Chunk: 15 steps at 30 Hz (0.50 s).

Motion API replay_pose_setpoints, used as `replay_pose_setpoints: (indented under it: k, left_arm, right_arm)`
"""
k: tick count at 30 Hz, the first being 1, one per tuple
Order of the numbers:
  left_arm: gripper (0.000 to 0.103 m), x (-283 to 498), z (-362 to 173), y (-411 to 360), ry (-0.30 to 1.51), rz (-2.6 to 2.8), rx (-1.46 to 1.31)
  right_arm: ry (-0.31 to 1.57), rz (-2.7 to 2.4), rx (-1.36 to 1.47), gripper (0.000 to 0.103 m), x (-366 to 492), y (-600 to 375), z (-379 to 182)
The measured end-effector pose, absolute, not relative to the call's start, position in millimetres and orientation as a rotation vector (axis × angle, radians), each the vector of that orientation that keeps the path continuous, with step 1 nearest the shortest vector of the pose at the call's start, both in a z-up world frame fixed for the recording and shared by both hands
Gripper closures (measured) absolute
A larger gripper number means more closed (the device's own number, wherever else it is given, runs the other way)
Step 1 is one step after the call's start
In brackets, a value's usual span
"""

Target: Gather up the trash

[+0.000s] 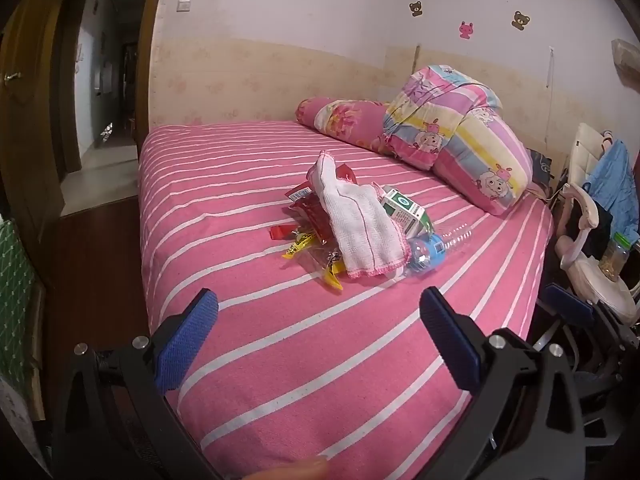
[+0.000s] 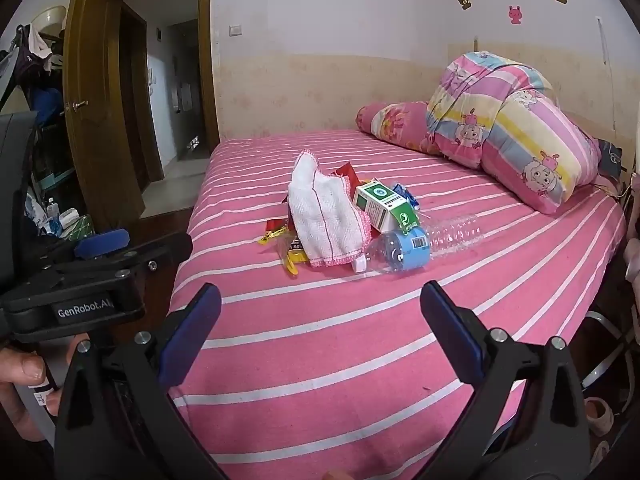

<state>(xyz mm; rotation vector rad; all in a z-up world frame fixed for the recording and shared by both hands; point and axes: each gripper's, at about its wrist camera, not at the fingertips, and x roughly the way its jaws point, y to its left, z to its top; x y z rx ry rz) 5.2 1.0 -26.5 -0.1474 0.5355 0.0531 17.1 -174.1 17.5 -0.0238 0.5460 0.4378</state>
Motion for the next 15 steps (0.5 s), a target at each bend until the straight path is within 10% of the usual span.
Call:
replay_pose_setpoints:
  k: [15]
  left_arm:
    - [0.005, 5.4, -26.5, 0.6, 0.535, 0.053, -0.146]
  right_arm:
    - [0.545, 0.434, -0.032, 0.005, 16.5, -170.7, 17.7]
